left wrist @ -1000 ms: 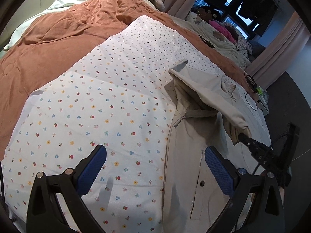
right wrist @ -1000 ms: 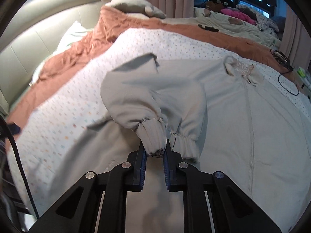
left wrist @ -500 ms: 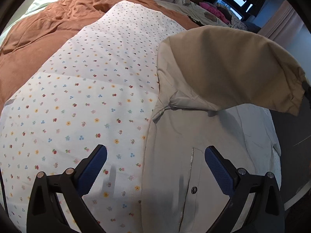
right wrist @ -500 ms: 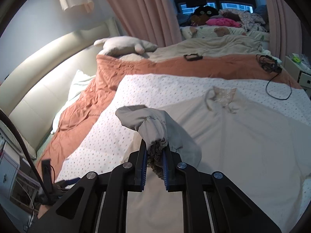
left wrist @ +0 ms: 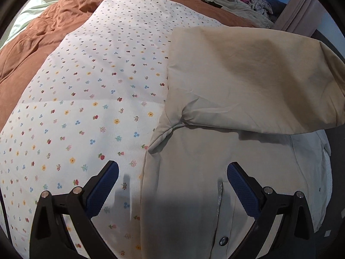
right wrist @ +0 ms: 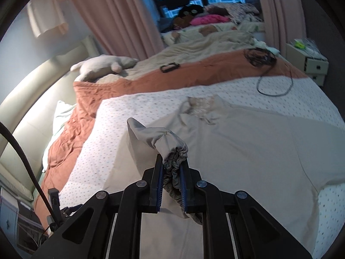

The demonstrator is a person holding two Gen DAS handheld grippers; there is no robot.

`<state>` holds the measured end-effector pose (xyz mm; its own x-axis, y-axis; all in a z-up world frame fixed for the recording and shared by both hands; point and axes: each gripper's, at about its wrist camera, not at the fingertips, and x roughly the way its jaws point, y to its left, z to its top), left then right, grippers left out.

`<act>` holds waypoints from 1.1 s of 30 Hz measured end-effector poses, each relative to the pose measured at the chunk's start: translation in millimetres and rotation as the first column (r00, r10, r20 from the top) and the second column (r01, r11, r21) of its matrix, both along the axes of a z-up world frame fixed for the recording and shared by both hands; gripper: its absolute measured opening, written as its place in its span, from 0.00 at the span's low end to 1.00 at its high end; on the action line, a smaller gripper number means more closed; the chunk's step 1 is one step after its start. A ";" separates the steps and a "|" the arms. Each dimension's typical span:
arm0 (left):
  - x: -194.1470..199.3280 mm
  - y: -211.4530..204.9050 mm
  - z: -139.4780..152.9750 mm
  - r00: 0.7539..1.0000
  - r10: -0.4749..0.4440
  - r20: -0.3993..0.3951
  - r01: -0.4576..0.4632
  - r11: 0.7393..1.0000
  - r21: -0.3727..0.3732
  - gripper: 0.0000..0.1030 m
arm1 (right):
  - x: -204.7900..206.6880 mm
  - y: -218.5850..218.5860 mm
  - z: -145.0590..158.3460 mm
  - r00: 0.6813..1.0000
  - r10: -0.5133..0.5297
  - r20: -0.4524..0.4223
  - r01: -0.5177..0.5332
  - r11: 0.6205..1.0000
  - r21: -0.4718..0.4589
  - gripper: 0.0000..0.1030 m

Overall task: Fold large clothes
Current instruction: 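Lift the cuff with the right tool and lay it flatter on the body, then move the right tool over to the other jacket sleeve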

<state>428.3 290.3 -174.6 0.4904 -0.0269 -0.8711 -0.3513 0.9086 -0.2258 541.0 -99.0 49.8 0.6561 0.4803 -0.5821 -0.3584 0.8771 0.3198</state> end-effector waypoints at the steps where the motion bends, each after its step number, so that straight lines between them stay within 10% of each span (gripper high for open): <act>1: 3.2 -0.5 -3.2 1.000 -0.004 -0.011 0.004 1.000 0.013 0.99 | 3.4 -4.4 -8.3 1.000 -0.023 -0.011 0.023 1.000 -0.005 0.10; 12: 17.5 16.8 -23.2 0.999 0.035 -0.033 -0.035 0.999 0.020 0.79 | 39.4 -17.8 -113.1 0.966 -0.179 -0.187 0.182 0.983 0.001 0.19; 16: 15.3 17.7 -19.4 1.000 0.029 -0.011 -0.029 0.999 0.024 0.73 | 34.9 -34.7 -125.7 0.966 -0.184 -0.184 0.199 0.978 0.066 0.86; 24: 20.0 18.8 -21.3 1.000 0.031 0.000 -0.031 1.000 0.004 0.54 | 34.8 -86.8 -163.0 0.944 -0.117 -0.310 0.184 0.964 0.195 0.86; 28: 26.8 15.1 -22.0 1.000 0.014 0.008 -0.014 1.000 0.007 0.49 | 48.2 -78.2 -186.0 0.908 -0.051 -0.416 0.160 0.960 0.232 0.36; 33: 34.6 20.8 -28.1 0.999 0.031 -0.008 -0.030 0.999 0.028 0.43 | 85.4 -73.8 -188.2 0.908 -0.100 -0.407 0.181 0.970 0.165 0.17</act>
